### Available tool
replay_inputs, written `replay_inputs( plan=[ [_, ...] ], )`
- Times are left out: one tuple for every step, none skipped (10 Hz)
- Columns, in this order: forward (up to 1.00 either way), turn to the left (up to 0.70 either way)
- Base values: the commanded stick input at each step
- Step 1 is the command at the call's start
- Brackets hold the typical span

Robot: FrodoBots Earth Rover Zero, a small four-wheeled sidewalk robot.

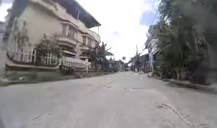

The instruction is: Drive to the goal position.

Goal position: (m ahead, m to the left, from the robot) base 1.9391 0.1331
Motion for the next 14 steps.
replay_inputs(
  plan=[
    [0.50,-0.50],
    [0.50,-0.50],
    [0.50,-0.50],
    [0.50,-0.50],
    [0.50,-0.50],
    [0.50,-0.36],
    [0.50,-0.18],
    [0.50,-0.08],
    [0.50,0.00],
    [0.50,0.00],
    [0.50,0.00],
    [0.50,0.00],
    [0.50,0.00],
    [0.50,0.00]
  ],
)
